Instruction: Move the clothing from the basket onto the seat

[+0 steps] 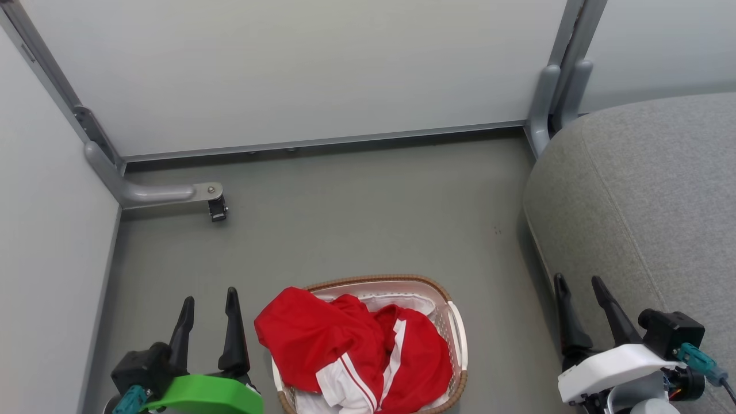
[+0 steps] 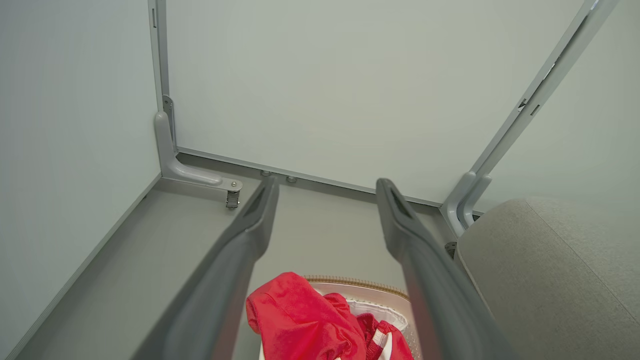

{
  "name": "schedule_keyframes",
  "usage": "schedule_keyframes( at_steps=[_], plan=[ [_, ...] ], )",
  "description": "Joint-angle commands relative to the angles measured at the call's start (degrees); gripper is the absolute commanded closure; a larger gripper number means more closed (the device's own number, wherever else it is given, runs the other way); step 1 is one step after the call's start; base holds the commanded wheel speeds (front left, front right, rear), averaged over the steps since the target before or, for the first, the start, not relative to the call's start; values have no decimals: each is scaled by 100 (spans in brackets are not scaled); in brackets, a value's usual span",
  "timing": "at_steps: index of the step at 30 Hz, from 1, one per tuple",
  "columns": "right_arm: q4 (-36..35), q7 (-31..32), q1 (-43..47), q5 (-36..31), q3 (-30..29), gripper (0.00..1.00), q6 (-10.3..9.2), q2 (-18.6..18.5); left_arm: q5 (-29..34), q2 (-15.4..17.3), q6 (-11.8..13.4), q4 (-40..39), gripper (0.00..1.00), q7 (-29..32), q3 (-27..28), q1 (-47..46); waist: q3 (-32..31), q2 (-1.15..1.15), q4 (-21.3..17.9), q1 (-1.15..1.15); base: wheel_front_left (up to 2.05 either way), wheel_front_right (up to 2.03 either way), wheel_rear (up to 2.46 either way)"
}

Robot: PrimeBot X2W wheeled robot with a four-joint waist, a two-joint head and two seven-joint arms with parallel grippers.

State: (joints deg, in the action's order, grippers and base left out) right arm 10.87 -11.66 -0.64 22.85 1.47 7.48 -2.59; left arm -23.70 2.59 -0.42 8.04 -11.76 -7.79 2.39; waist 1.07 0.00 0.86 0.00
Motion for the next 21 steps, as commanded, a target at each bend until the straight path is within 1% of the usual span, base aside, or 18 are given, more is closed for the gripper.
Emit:
schedule_keyframes(
  at_steps=[1,13,21],
  plan=[
    [-13,-67,18,-148,13,0,2,-32,168,37,36,0,0,-51,-25,84,4,0,2,0,0,0,0],
    [3,-212,30,-698,43,0,2,-38,633,41,127,68,0,-200,-125,124,40,0,9,0,0,0,0],
    [4,-289,62,-1009,75,0,2,-42,912,43,145,152,0,-277,-203,145,60,0,19,0,0,0,0]
  ],
)
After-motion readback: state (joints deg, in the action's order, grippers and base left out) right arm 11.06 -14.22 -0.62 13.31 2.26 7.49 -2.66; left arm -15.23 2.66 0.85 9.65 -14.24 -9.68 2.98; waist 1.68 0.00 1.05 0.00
